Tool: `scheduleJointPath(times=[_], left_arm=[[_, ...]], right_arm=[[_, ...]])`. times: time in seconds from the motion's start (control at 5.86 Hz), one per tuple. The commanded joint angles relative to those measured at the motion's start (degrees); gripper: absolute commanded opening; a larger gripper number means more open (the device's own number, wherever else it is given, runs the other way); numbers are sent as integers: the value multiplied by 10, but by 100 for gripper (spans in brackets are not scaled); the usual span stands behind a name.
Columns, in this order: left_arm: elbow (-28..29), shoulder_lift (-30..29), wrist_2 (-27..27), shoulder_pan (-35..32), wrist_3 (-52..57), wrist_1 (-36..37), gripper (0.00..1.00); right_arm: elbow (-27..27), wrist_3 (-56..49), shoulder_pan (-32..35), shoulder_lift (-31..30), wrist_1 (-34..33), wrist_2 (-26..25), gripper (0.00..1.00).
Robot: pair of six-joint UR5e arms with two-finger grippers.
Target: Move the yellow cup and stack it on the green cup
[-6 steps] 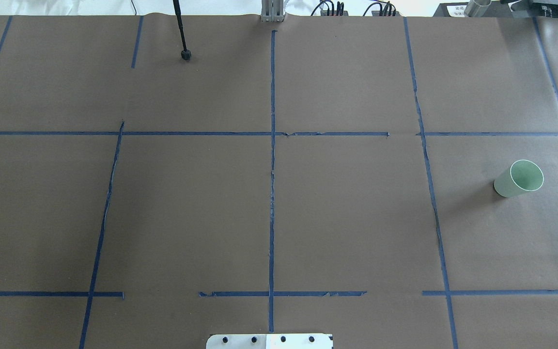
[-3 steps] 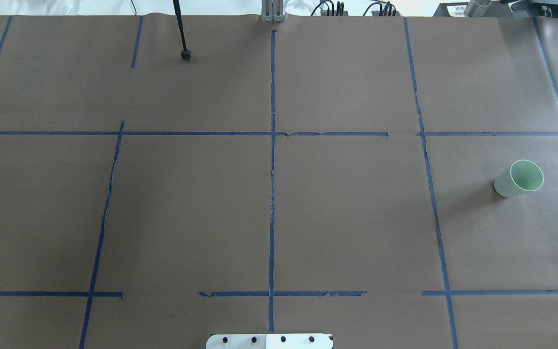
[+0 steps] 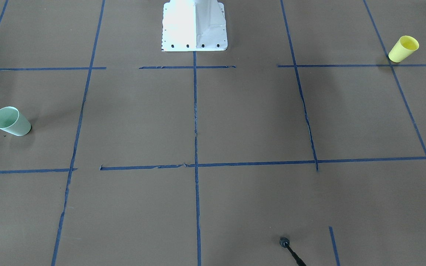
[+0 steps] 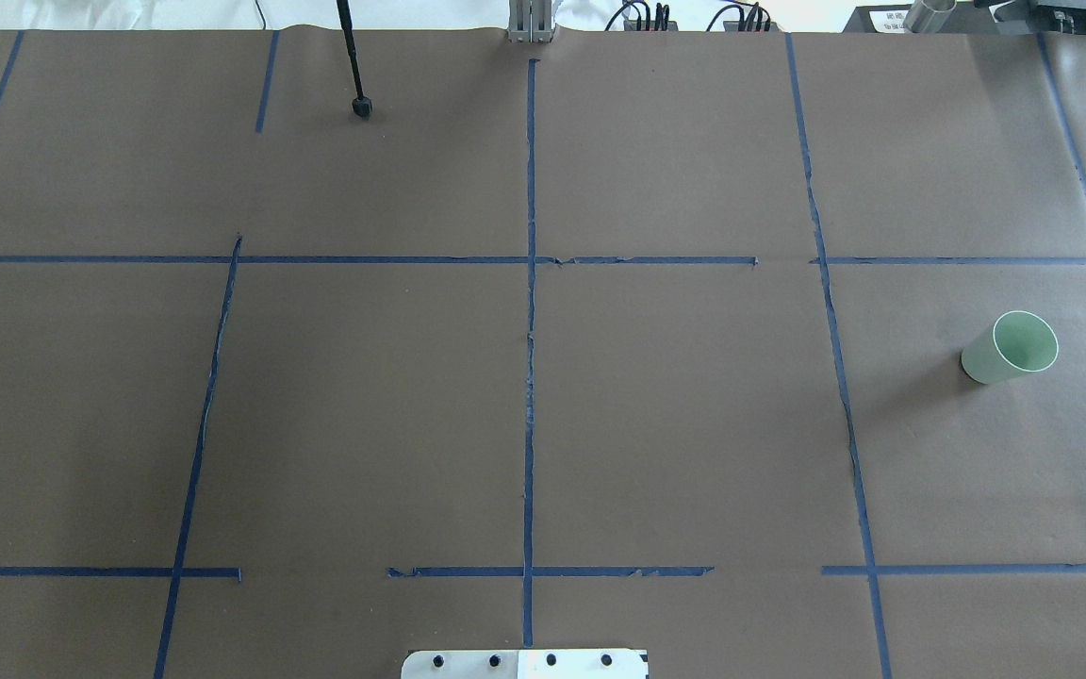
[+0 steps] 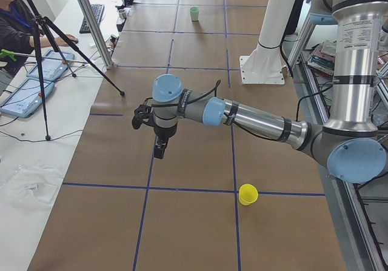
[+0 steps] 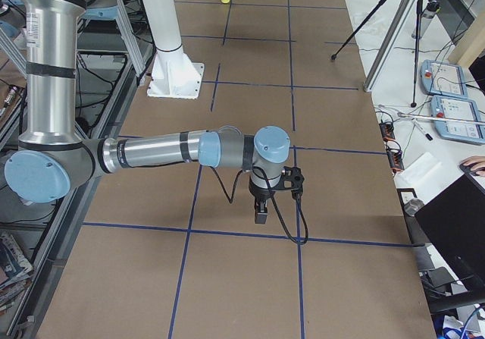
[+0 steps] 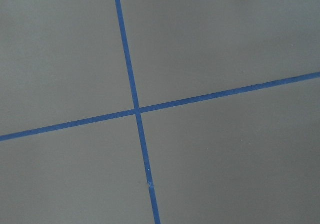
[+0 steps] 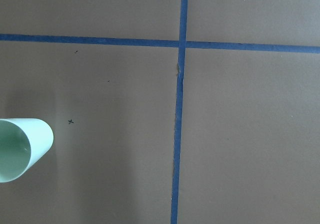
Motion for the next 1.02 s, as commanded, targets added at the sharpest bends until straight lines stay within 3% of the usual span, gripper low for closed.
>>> scheduleJointPath(times=[0.0,0.17,0.34,0.68,0.85], left_arm=[[-2,21,33,47,-189,-112,100],[-12,62,99,99,-291,-195,100],[-54,112,152,139,-371,-230,100],[-150,201,263,227,-519,-231,100],[-150,205,353,307,-612,-231,100]], right_arm=[[-1,0,0,0,0,0,100],[-2,0,0,0,0,0,100],[-2,0,0,0,0,0,100],[-3,0,0,0,-1,0,100],[-3,0,0,0,-1,0,100]])
